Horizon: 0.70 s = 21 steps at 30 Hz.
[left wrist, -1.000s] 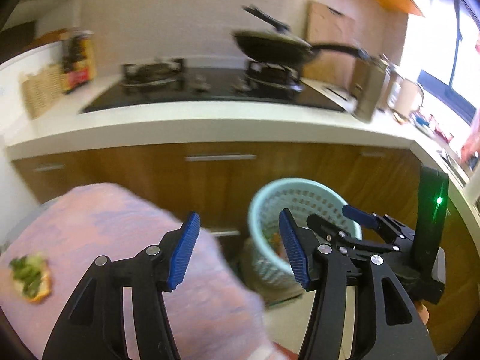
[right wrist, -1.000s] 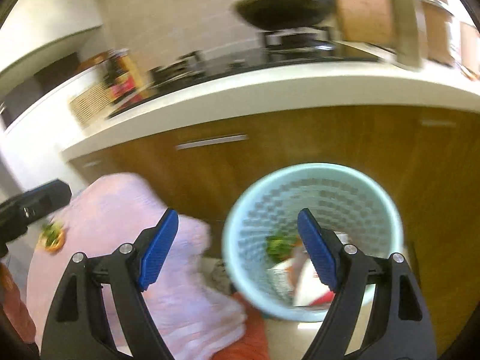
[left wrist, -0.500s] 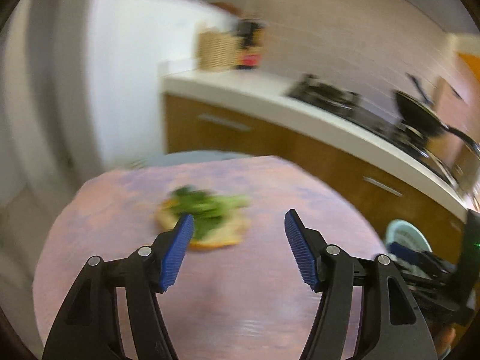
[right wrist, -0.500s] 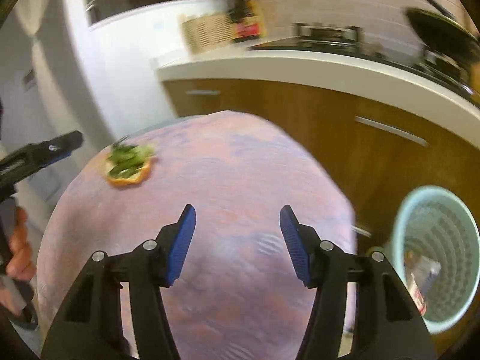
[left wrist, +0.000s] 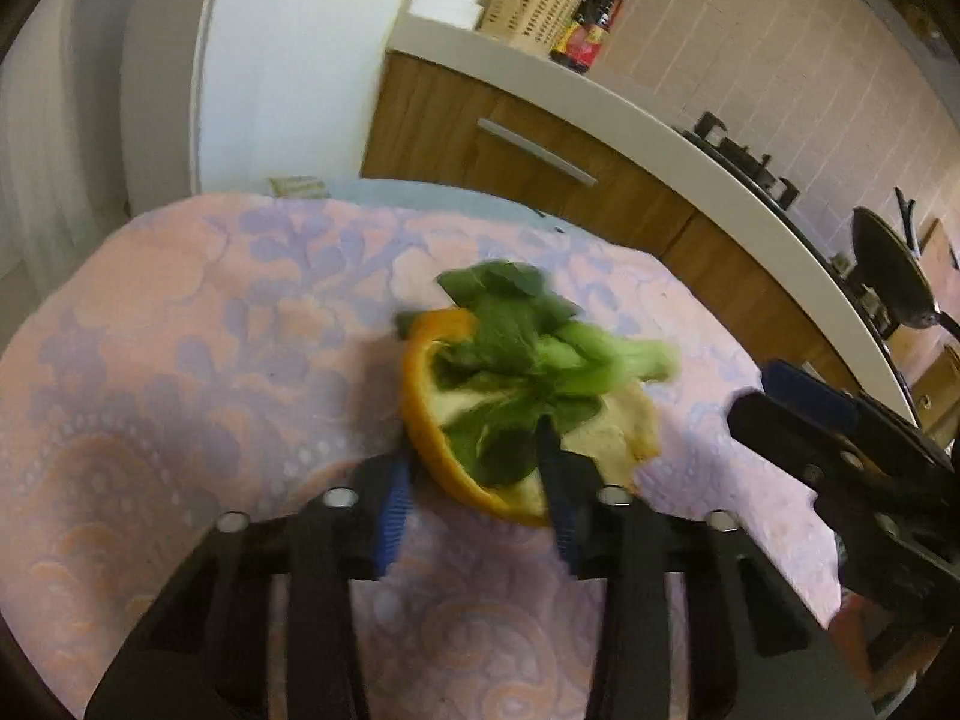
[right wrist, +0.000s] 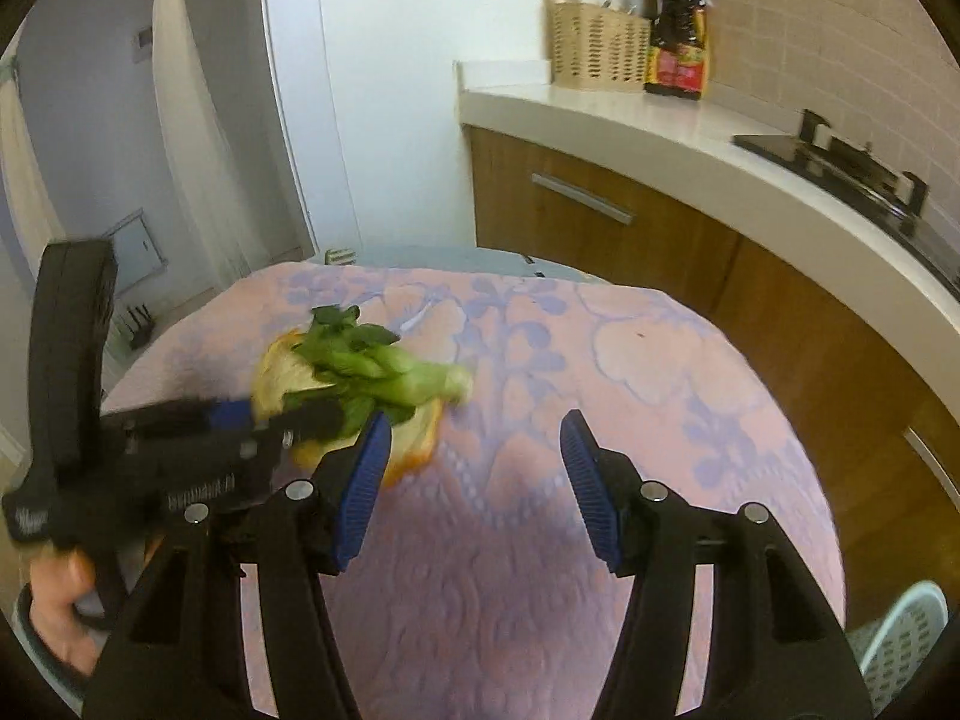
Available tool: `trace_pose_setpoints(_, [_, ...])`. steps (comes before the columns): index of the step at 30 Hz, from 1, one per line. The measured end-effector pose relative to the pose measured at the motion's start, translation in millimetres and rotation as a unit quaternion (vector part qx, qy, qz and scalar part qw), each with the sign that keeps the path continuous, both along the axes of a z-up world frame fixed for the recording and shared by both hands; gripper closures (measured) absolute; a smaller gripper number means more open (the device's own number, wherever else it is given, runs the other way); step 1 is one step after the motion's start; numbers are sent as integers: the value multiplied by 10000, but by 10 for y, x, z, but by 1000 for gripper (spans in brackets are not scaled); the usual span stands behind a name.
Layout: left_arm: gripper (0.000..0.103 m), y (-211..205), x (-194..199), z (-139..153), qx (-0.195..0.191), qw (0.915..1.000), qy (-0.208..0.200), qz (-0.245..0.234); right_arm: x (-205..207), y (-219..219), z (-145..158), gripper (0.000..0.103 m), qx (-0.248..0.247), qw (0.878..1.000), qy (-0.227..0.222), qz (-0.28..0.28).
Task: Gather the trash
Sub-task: 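Grasp the orange peel with the left tool while the right tool grasps the bok choy stalk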
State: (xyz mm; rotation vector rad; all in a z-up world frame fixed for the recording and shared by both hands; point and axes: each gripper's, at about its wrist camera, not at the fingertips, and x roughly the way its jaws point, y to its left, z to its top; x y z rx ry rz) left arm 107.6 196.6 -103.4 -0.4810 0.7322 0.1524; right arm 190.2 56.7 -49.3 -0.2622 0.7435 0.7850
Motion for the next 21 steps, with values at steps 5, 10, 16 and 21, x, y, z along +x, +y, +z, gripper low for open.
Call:
trace_pose_setpoints(5, [77, 49, -15, -47, -171, 9998, 4, 32, 323, 212, -153, 40, 336, 9984, 444, 125])
trace_pose_setpoints(10, [77, 55, 13, -57, -141, 9999, 30, 54, 325, 294, -197, 33, 370, 9958, 674, 499])
trace_pose_setpoints(16, [77, 151, -18, -76, -501, 9987, -61, 42, 214, 330, -234, 59, 182, 9950, 647, 736])
trace_pose_setpoints(21, [78, 246, -46, -112, -889, 9959, -172, 7, 164, 253, -178, 75, 311, 9961, 510, 651])
